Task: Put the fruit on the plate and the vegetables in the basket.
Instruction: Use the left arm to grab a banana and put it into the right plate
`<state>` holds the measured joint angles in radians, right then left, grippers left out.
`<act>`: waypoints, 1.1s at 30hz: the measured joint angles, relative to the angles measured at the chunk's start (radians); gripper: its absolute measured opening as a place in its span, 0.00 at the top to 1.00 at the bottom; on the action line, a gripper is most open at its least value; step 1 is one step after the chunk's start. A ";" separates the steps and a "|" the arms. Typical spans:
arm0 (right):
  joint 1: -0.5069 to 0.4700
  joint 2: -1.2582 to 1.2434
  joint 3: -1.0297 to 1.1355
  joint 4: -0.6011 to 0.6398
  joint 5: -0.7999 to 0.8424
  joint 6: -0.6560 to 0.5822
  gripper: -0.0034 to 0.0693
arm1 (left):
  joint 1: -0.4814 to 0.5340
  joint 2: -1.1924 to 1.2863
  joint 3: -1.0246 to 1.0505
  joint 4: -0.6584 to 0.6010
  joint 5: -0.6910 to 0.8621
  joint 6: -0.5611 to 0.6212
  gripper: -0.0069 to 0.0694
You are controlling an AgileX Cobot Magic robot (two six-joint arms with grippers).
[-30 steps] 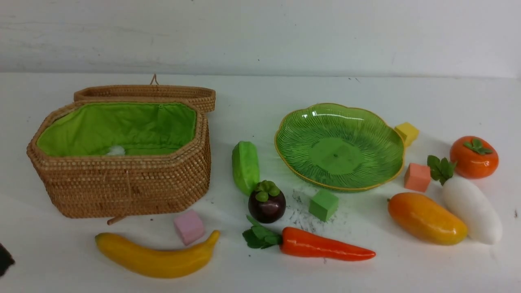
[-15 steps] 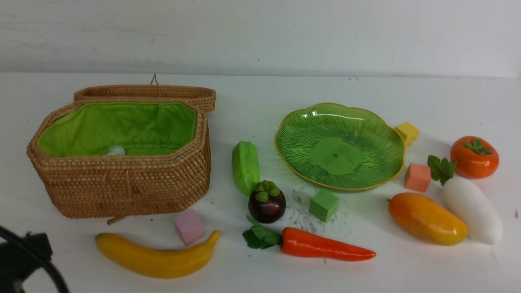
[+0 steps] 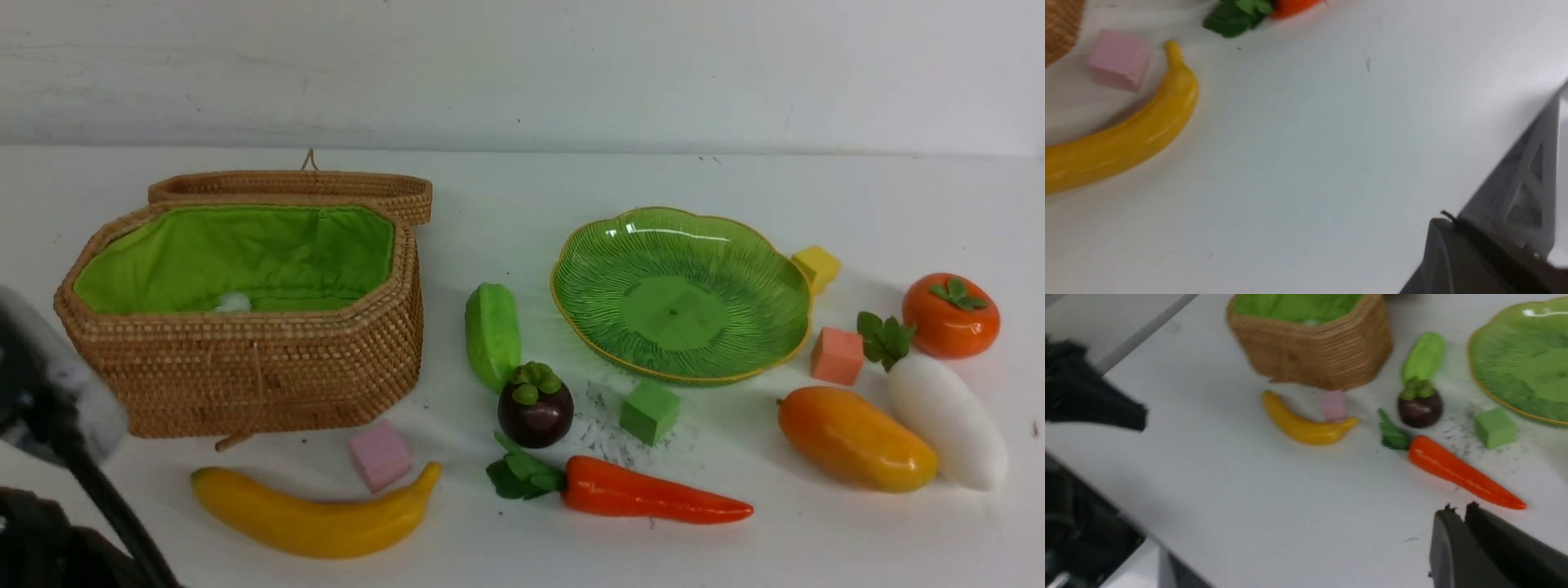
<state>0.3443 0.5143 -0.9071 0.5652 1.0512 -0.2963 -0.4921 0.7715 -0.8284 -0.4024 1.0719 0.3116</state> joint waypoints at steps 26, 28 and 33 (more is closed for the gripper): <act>0.188 -0.015 -0.249 -0.197 0.216 0.007 0.84 | 0.098 0.590 -0.077 0.189 -0.281 0.619 0.82; 0.188 -0.015 -0.249 -0.198 0.216 0.007 0.84 | 0.098 0.649 -0.077 0.212 -0.299 0.644 0.70; 0.188 -0.015 -0.222 -0.197 0.214 0.007 0.83 | 0.098 0.777 -0.077 0.293 -0.351 0.660 0.34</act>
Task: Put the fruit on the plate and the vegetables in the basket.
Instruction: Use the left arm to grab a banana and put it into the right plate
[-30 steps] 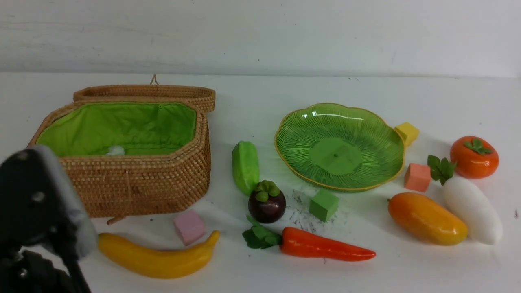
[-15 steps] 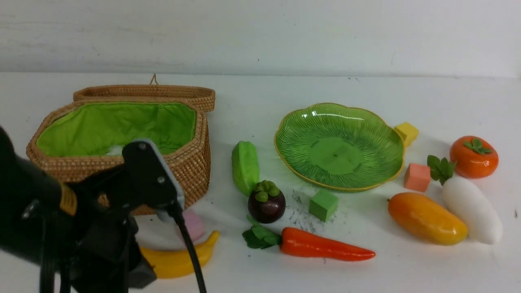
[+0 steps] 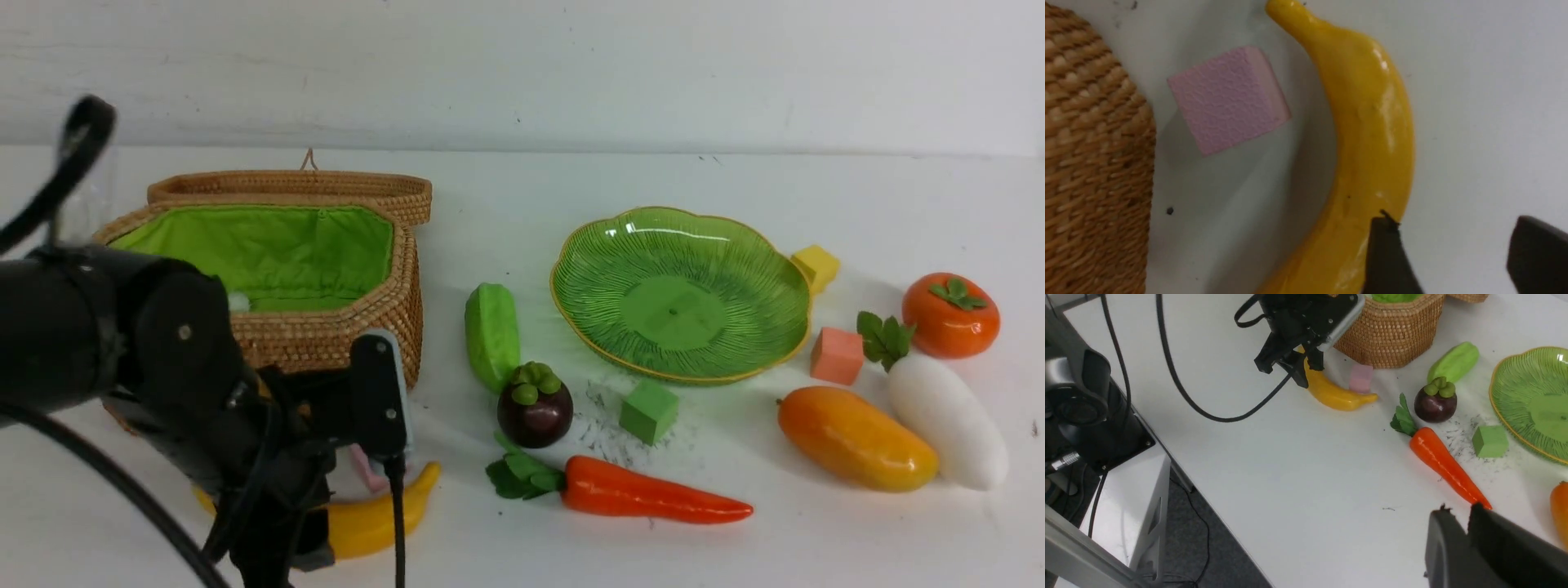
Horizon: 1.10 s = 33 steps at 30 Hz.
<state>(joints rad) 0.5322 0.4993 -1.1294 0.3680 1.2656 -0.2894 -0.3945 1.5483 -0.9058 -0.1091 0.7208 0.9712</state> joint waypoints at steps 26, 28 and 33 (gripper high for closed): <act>0.000 0.000 0.072 -0.016 -0.109 0.042 0.80 | -0.014 -0.101 -0.041 -0.235 -0.030 0.083 0.51; 0.000 0.000 0.072 -0.071 -0.144 0.104 0.80 | -0.057 -0.132 -0.104 -0.350 -0.084 0.070 0.51; 0.000 0.000 0.072 -0.273 -0.224 0.311 0.80 | -0.214 -0.026 -0.335 -0.485 -0.134 0.025 0.51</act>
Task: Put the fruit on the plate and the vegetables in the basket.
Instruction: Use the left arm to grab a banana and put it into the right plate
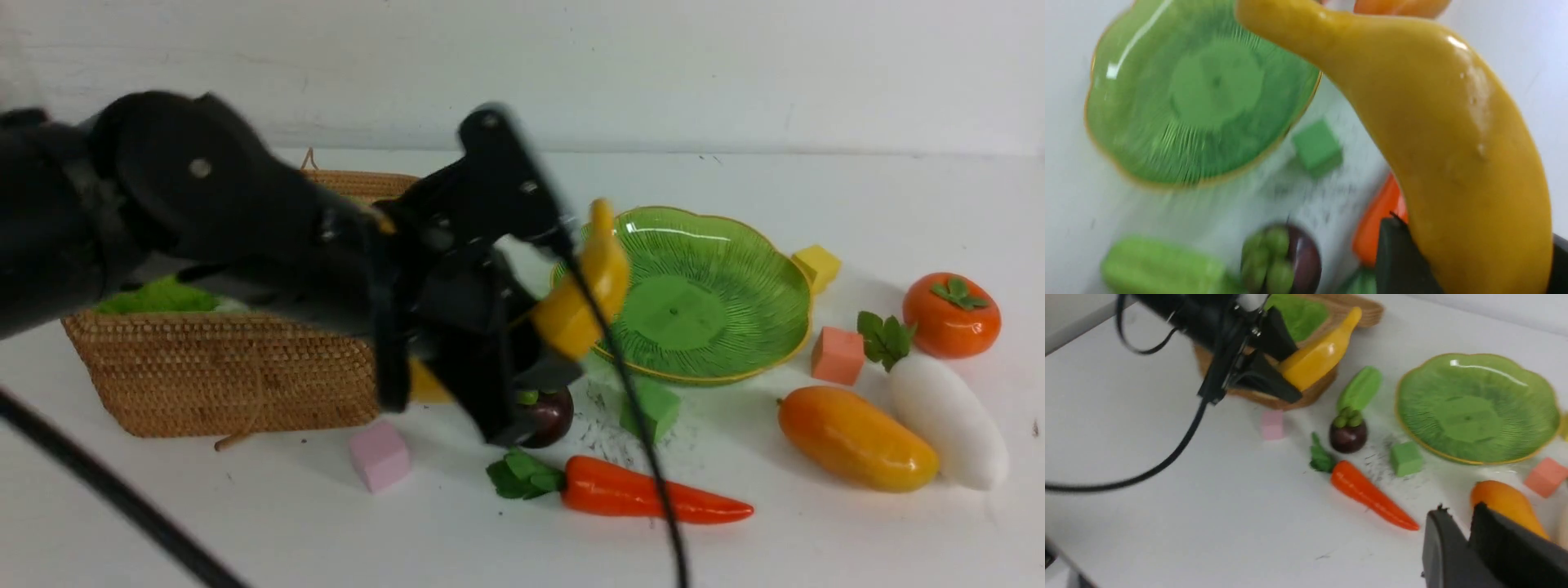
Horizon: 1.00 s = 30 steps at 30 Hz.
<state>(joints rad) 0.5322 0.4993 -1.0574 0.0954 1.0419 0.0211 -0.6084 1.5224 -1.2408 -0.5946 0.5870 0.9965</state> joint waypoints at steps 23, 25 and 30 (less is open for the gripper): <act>0.000 0.000 0.000 -0.095 0.111 0.136 0.78 | -0.064 0.852 -0.929 0.234 -0.053 -0.337 0.46; 0.000 0.000 0.000 -0.095 0.111 0.136 0.78 | -0.064 0.869 -0.929 0.237 -0.060 -0.339 0.34; 0.000 0.000 0.000 -0.095 0.113 0.136 0.78 | -0.065 0.872 -0.929 0.231 -0.060 -0.339 0.13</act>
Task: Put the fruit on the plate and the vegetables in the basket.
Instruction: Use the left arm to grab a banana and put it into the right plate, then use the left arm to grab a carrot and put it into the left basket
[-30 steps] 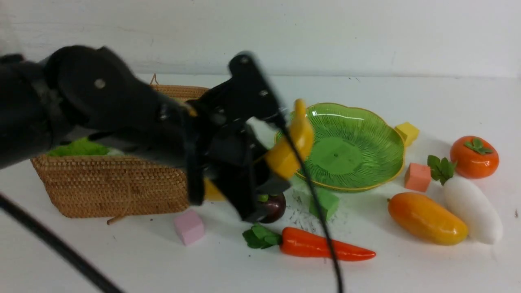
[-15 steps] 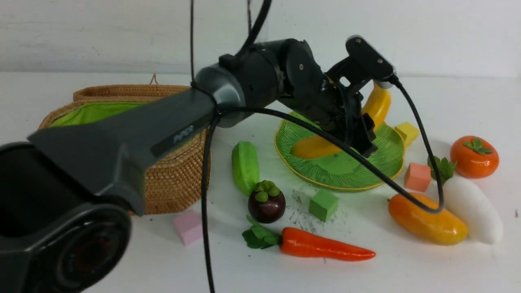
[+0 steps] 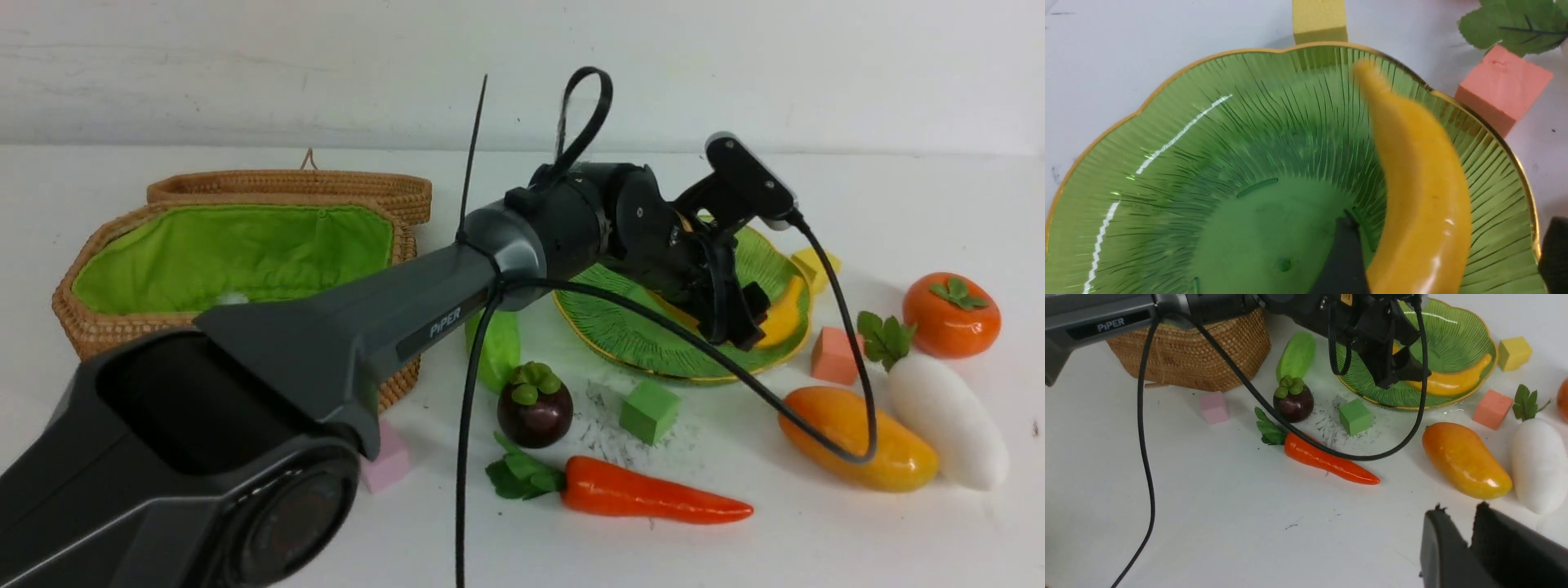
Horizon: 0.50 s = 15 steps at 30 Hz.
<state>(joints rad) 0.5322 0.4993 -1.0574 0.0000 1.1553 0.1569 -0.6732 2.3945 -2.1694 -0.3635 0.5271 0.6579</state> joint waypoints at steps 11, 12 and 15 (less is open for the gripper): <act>0.000 0.000 0.000 0.000 0.019 -0.083 0.77 | 0.000 -0.263 -0.004 0.039 0.447 -0.282 0.54; 0.000 0.000 0.000 0.000 0.019 -0.088 0.77 | 0.000 -0.294 -0.006 0.047 0.497 -0.307 0.63; 0.000 0.000 0.000 0.000 0.019 -0.097 0.77 | 0.000 -0.368 -0.008 0.074 0.607 -0.358 0.84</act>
<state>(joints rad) 0.5322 0.4993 -1.0574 0.0000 1.1743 0.0597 -0.6732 2.0262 -2.1777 -0.2895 1.1346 0.2994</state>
